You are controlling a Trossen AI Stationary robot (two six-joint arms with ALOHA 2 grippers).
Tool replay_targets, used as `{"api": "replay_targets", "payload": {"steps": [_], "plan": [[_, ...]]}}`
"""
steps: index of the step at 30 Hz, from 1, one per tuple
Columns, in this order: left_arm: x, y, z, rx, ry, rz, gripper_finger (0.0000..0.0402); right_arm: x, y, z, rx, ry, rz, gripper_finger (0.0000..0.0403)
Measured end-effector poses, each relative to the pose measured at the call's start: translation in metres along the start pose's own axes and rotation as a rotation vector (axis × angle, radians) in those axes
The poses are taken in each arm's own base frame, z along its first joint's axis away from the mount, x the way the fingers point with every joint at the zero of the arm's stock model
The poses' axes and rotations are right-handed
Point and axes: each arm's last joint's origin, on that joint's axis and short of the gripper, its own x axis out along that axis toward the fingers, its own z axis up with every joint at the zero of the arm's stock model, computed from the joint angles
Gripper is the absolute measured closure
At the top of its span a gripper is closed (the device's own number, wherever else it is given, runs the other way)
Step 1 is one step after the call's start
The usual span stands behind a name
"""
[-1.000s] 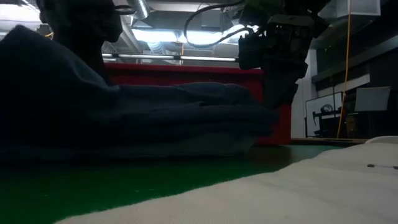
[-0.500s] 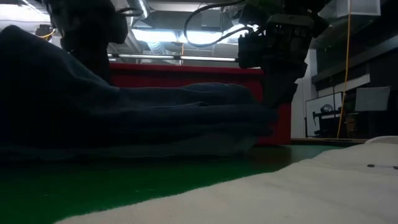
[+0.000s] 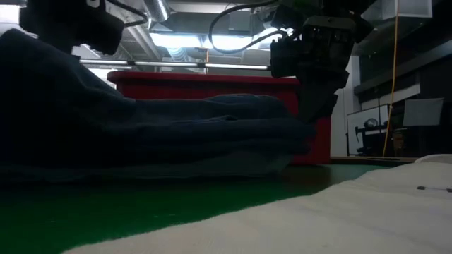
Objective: Fold Laundry from Bin
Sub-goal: Fold the gray shorts
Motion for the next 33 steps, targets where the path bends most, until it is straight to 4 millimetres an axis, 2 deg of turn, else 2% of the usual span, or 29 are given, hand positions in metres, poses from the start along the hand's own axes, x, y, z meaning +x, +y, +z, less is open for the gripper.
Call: {"api": "replay_targets", "payload": {"steps": [7,12,20,28,33], "plan": [[0.002,0.000,-0.014,-0.038,0.047,0.053,0.0254,0.000,0.000,0.000,0.000,0.000,0.001,0.0361],[0.003,0.000,-0.021,-0.059,0.004,0.102,0.0254,0.000,0.000,0.000,0.000,0.001,0.001,0.0361],[0.005,-0.003,-0.027,-0.069,-0.080,0.136,0.0254,0.000,0.000,0.000,0.000,0.001,0.002,0.0361],[0.006,-0.004,-0.032,-0.088,-0.083,0.146,0.0255,0.000,0.000,0.000,0.000,0.001,0.002,0.0361],[0.015,-0.006,-0.034,-0.070,-0.095,0.173,0.0272,0.000,0.000,0.000,0.000,0.000,0.002,0.0361]]}}
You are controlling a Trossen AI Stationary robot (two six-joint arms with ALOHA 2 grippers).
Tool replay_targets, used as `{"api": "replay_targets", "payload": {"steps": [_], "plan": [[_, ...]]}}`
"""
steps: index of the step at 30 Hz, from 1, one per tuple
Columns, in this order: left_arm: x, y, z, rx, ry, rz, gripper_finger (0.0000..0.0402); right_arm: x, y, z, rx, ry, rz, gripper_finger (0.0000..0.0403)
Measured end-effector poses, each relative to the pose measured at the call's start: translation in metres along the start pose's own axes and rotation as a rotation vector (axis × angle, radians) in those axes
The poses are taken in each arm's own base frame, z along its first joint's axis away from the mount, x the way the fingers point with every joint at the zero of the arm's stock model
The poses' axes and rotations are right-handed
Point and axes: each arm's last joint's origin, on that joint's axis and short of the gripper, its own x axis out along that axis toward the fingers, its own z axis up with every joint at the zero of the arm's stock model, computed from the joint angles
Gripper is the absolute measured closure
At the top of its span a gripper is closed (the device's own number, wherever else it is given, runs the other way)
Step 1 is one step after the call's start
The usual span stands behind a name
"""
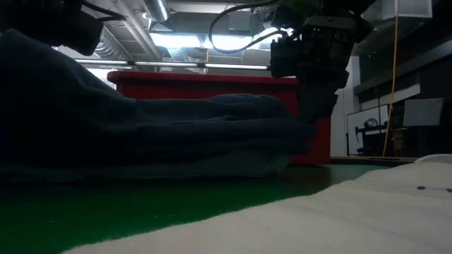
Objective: Fold Laundry from Bin
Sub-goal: Fold the gray shorts
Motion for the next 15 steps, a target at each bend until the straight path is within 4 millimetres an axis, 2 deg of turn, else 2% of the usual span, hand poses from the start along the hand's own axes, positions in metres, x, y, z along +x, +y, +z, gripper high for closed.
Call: {"api": "replay_targets", "payload": {"steps": [6,11,15], "plan": [[0.0079,-0.0042,-0.0008,0.007,0.006,0.003,0.0311,-0.0001,0.0001,0.0002,-0.001,-0.002,0.001,0.0361],[0.0068,-0.0035,-0.0009,0.006,0.006,0.005,0.0386,-0.0001,0.0002,0.0003,-0.001,-0.003,0.002,0.0361],[0.0049,0.0004,-0.0034,0.003,0.071,0.025,0.0393,-0.0001,0.0002,0.0003,-0.001,-0.003,0.002,0.0361]]}}
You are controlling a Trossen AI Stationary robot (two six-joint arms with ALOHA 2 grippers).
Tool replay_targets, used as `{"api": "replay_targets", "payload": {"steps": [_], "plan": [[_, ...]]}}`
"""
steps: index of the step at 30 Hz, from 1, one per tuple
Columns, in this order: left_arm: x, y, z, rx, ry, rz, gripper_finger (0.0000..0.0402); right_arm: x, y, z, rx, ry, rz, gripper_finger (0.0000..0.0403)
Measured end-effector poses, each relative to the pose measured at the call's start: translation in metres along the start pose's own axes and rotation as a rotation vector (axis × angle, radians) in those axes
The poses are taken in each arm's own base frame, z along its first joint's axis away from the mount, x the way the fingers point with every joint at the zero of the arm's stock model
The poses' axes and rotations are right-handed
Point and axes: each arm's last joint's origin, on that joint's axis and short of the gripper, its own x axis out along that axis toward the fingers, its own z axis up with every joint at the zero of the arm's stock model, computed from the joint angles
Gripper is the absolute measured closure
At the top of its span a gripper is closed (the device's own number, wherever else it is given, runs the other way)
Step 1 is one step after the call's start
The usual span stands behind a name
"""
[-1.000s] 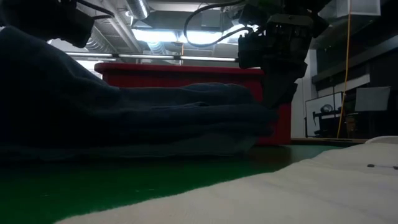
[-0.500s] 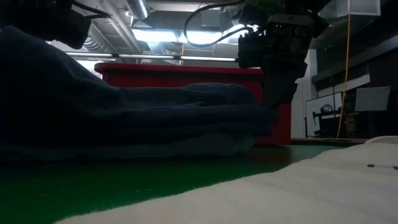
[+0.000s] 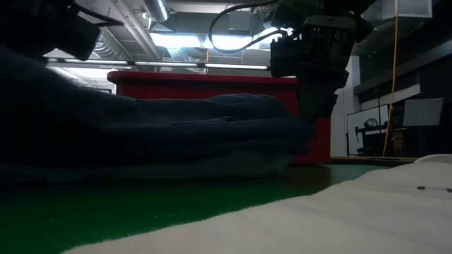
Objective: Fold Laundry from Bin
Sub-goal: Fold the gray shorts
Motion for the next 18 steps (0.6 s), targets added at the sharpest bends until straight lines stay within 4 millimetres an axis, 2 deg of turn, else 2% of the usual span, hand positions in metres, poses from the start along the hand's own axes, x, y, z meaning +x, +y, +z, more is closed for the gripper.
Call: {"api": "replay_targets", "payload": {"steps": [3,13,18], "plan": [[0.000,0.005,-0.003,-0.004,0.062,0.042,0.0397,0.000,0.000,0.000,0.000,0.000,0.000,0.0361],[-0.001,0.013,-0.002,-0.010,0.077,0.119,0.0396,0.000,0.000,0.000,0.000,-0.002,0.001,0.0361],[-0.001,0.011,0.000,-0.003,0.022,0.108,0.0375,0.000,0.000,0.000,0.006,-0.001,0.001,0.0361]]}}
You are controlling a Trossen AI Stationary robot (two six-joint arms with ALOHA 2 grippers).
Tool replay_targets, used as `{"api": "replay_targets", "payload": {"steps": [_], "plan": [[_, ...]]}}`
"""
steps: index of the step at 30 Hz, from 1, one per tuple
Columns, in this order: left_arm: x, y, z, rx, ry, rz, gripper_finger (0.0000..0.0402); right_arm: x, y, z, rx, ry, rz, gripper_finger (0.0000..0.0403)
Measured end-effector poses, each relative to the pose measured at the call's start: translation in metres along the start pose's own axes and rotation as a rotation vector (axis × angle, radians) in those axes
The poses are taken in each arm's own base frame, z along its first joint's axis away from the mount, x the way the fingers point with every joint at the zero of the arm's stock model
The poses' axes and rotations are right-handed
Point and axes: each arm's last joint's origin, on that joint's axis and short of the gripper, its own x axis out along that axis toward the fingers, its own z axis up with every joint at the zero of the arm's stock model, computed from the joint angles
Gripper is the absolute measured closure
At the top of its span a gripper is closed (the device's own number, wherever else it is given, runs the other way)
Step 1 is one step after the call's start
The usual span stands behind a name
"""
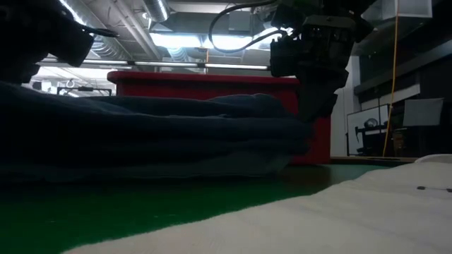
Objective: Fold Laundry from Bin
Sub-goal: Fold the gray shorts
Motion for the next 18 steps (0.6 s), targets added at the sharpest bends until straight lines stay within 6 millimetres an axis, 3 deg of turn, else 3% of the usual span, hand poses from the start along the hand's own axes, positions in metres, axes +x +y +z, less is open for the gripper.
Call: {"api": "replay_targets", "payload": {"steps": [11,18], "plan": [[0.0001,-0.0010,-0.0032,0.056,-0.008,0.001,0.0297,0.0000,-0.0001,-0.0003,0.002,0.003,-0.001,0.0359],[0.0001,-0.0010,-0.0034,0.058,-0.018,0.003,0.0254,0.0000,-0.0012,-0.0024,0.010,0.023,-0.012,0.0290]]}}
